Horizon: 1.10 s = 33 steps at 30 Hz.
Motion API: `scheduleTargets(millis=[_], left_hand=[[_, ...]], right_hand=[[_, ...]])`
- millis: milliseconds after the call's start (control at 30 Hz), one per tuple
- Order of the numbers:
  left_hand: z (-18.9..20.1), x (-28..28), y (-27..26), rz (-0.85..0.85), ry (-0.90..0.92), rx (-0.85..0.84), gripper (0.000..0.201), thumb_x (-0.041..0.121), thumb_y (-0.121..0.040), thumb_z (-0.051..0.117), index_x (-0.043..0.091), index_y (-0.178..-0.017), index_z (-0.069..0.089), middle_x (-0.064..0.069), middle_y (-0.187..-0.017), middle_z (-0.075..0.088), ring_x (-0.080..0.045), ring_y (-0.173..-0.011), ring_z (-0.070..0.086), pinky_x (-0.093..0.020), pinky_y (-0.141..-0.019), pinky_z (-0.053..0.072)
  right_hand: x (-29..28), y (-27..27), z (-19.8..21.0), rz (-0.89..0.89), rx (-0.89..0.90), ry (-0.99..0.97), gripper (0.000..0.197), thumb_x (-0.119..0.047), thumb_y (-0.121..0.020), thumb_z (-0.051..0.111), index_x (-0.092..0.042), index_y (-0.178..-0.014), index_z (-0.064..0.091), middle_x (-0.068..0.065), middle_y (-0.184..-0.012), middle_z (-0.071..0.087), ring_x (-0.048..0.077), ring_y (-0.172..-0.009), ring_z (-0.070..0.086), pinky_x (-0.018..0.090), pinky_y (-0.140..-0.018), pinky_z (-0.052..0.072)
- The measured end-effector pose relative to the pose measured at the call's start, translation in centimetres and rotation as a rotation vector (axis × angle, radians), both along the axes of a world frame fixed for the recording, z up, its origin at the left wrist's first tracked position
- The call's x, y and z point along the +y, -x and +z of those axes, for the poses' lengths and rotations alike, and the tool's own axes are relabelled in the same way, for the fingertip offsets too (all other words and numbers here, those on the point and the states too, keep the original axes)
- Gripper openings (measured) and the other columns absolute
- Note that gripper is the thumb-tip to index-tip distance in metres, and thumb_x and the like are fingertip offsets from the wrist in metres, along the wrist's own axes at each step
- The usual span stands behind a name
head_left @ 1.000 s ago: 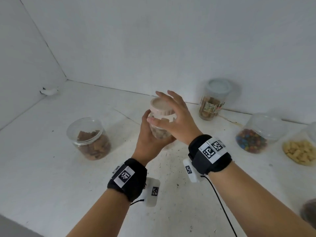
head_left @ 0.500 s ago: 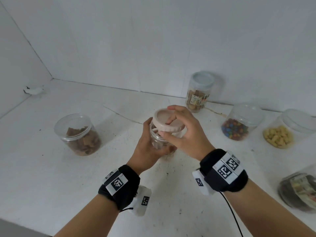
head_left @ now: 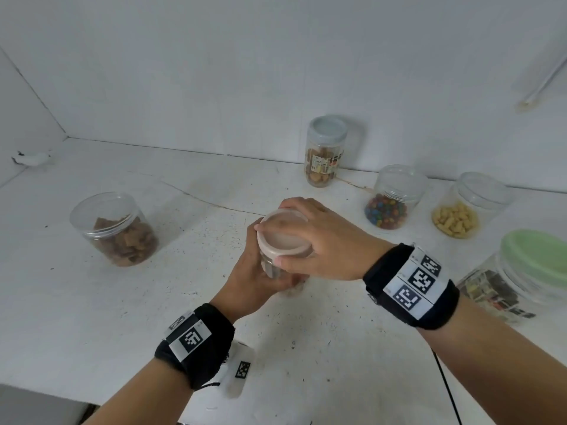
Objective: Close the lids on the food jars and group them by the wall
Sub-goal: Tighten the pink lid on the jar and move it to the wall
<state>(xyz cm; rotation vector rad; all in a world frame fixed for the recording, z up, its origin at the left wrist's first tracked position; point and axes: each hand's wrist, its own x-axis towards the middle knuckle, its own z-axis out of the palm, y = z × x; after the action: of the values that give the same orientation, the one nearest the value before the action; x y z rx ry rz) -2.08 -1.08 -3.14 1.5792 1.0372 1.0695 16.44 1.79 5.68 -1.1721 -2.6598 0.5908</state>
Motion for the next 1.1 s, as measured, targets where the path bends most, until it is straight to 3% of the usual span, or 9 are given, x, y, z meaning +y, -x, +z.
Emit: scheduleTargets(millis=[67, 200, 333, 533, 633, 767, 900, 967, 1100], left_hand=[[0.1, 0.0, -0.1, -0.003, 0.003, 0.009, 0.086, 0.004, -0.076, 0.085, 0.011, -0.14, 0.028, 0.019, -0.125, 0.058, 0.001, -0.116, 0.062, -0.016, -0.091, 0.053], [-0.1, 0.1, -0.2, -0.006, 0.014, 0.005, 0.097, -0.009, -0.077, 0.084, 0.01, -0.15, 0.021, 0.028, -0.127, 0.055, 0.004, -0.122, 0.059, -0.016, -0.094, 0.054], [0.3, -0.4, -0.3, 0.005, 0.014, -0.008, 0.096, -0.015, -0.078, 0.081, 0.007, -0.15, 0.022, 0.012, -0.133, 0.051, 0.012, -0.12, 0.057, -0.009, -0.092, 0.051], [0.7, -0.6, -0.2, 0.006, 0.04, -0.007, 0.087, 0.017, -0.076, 0.086, 0.041, -0.138, 0.029, 0.014, -0.128, 0.061, -0.007, -0.12, 0.062, -0.025, -0.097, 0.056], [0.5, -0.5, -0.2, 0.006, 0.059, 0.0, 0.091, 0.002, -0.079, 0.087, 0.031, -0.142, 0.028, 0.01, -0.133, 0.056, -0.01, -0.125, 0.059, -0.025, -0.098, 0.055], [0.4, -0.4, -0.2, -0.014, 0.038, 0.01, 0.095, -0.012, -0.077, 0.082, 0.007, -0.15, 0.025, 0.012, -0.135, 0.047, 0.012, -0.121, 0.054, -0.01, -0.09, 0.053], [0.4, -0.3, -0.2, -0.022, 0.046, -0.005, 0.093, -0.003, -0.079, 0.084, 0.014, -0.15, 0.026, 0.005, -0.139, 0.053, 0.003, -0.125, 0.057, -0.01, -0.094, 0.051], [0.4, -0.3, -0.2, -0.01, 0.05, -0.006, 0.094, 0.001, -0.078, 0.086, 0.017, -0.149, 0.026, 0.011, -0.138, 0.053, 0.0, -0.127, 0.055, -0.013, -0.098, 0.05], [0.4, -0.4, -0.3, -0.015, 0.041, -0.005, 0.09, -0.008, -0.078, 0.083, 0.021, -0.142, 0.027, 0.012, -0.132, 0.05, 0.014, -0.119, 0.054, -0.006, -0.092, 0.049]], right_hand=[[-0.3, 0.6, 0.2, -0.037, -0.108, -0.104, 0.056, -0.064, -0.091, 0.047, -0.049, -0.145, 0.039, 0.0, -0.139, 0.041, 0.021, -0.128, 0.042, 0.041, -0.105, 0.039], [-2.0, 2.8, -0.5, -0.265, -0.277, -0.29, 0.063, -0.069, -0.097, 0.031, -0.038, -0.151, 0.033, 0.012, -0.128, 0.048, 0.028, -0.112, 0.047, 0.045, -0.091, 0.043], [-2.4, 3.5, 0.1, -0.331, -0.266, -0.229, 0.067, -0.074, -0.095, 0.029, -0.038, -0.152, 0.033, 0.012, -0.133, 0.047, 0.029, -0.122, 0.046, 0.047, -0.1, 0.039], [-0.7, 1.4, 2.2, -0.041, -0.086, 0.113, 0.065, -0.047, -0.09, 0.067, -0.052, -0.149, 0.04, -0.007, -0.165, 0.022, 0.022, -0.149, 0.023, 0.039, -0.117, 0.029], [-0.3, 1.6, 1.8, -0.088, -0.091, 0.041, 0.062, -0.059, -0.087, 0.068, -0.05, -0.144, 0.047, -0.005, -0.141, 0.044, 0.023, -0.126, 0.039, 0.038, -0.106, 0.039], [-1.3, 3.3, 1.3, -0.299, -0.273, -0.168, 0.076, -0.087, -0.082, 0.042, -0.039, -0.142, 0.044, 0.004, -0.125, 0.049, 0.029, -0.11, 0.049, 0.036, -0.078, 0.042], [-1.3, 3.2, 1.9, -0.477, -0.33, -0.172, 0.095, -0.094, -0.079, 0.02, -0.02, -0.129, 0.051, 0.007, -0.109, 0.058, 0.03, -0.101, 0.061, 0.038, -0.073, 0.037], [-0.9, 1.9, 2.7, -0.433, -0.279, -0.13, 0.088, -0.091, -0.081, 0.032, -0.02, -0.128, 0.052, 0.003, -0.112, 0.055, 0.026, -0.11, 0.057, 0.038, -0.079, 0.04], [-0.1, 0.5, 3.4, -0.057, -0.079, 0.158, 0.064, -0.052, -0.088, 0.07, -0.046, -0.146, 0.045, -0.006, -0.156, 0.036, 0.021, -0.143, 0.03, 0.038, -0.115, 0.029]])
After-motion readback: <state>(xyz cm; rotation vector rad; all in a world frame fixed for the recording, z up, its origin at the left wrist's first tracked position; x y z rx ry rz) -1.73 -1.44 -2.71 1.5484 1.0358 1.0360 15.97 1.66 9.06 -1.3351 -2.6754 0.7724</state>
